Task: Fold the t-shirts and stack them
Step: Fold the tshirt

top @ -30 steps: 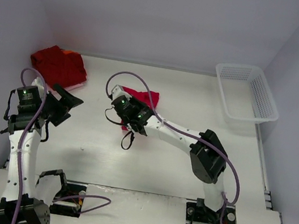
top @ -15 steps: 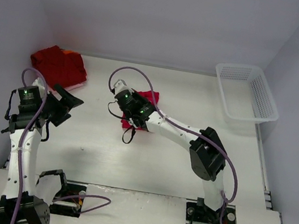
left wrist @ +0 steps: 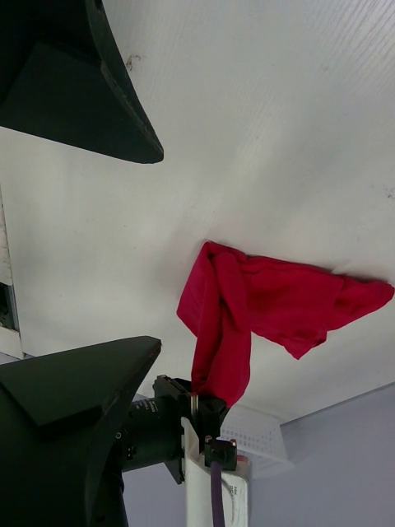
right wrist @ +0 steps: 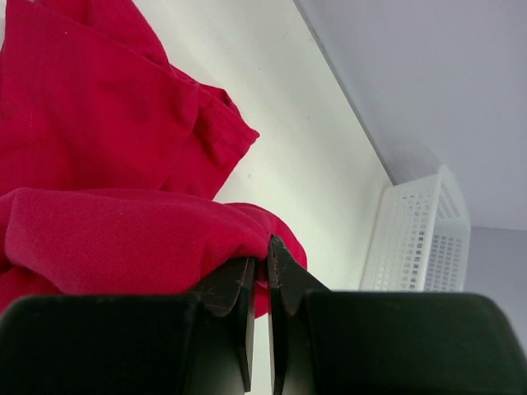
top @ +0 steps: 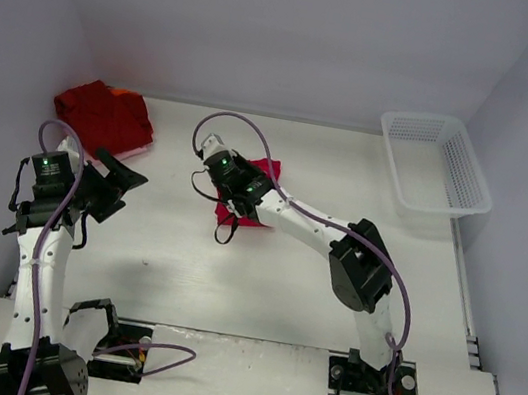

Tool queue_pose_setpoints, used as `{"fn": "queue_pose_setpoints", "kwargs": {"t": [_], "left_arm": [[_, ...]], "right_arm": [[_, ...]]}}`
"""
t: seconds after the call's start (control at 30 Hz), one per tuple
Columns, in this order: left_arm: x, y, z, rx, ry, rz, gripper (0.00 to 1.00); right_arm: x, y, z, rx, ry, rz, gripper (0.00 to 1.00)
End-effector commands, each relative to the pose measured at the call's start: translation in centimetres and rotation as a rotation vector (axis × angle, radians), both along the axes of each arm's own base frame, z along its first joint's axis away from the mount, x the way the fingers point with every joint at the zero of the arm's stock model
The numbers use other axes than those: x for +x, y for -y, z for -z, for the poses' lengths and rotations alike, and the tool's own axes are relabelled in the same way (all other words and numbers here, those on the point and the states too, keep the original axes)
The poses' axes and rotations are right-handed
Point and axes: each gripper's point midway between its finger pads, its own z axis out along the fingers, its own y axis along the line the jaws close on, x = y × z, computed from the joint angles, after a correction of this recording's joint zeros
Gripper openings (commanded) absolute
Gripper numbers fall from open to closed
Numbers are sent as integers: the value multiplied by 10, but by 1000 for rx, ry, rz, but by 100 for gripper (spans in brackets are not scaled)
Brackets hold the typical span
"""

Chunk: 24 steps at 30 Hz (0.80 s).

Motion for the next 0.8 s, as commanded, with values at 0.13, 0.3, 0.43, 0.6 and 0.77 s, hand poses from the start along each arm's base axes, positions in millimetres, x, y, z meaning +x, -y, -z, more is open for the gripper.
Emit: {"fn": "queue_pose_setpoints", "kwargs": {"t": [0.13, 0.3, 0.43, 0.6, 0.77], "left_arm": [[10, -6, -10, 39, 58, 4, 81], [12, -7, -10, 40, 60, 2, 81], [12, -7, -9, 38, 59, 1, 81], [13, -8, -8, 38, 55, 2, 81], [14, -9, -8, 38, 57, -2, 81]], "right_arm": [[18, -6, -47, 92, 104, 18, 0], [24, -6, -52, 107, 116, 18, 0], [27, -8, -56, 117, 124, 18, 0], [29, -10, -62, 131, 138, 13, 0], [33, -10, -61, 128, 143, 16, 0]]}}
